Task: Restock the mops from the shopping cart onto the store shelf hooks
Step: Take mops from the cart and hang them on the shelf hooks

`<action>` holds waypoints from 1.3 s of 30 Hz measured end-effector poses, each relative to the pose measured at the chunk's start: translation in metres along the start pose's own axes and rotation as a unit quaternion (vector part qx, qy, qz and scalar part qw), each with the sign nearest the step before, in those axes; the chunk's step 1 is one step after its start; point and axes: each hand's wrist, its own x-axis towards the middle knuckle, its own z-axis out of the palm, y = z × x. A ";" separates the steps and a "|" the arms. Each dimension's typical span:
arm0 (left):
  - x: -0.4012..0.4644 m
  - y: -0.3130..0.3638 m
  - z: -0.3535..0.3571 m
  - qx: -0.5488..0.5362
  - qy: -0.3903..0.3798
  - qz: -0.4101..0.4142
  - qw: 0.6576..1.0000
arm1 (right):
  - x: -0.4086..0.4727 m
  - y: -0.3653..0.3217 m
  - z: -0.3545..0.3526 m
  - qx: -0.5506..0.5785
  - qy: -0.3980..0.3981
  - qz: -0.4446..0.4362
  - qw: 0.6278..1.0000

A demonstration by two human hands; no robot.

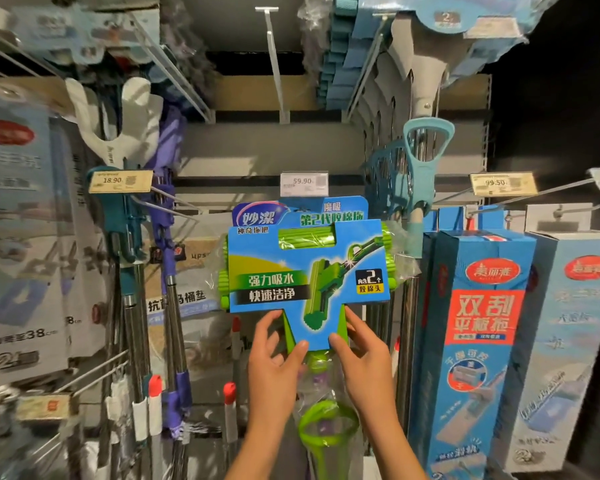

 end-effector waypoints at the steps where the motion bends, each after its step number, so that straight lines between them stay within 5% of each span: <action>1: 0.000 0.002 0.000 -0.002 -0.001 0.000 1.000 | 0.000 0.001 0.001 0.002 -0.001 0.002 1.000; 39: 0.055 -0.026 -0.019 0.026 -0.063 -0.020 0.997 | 0.028 0.029 0.036 -0.030 0.054 0.021 0.998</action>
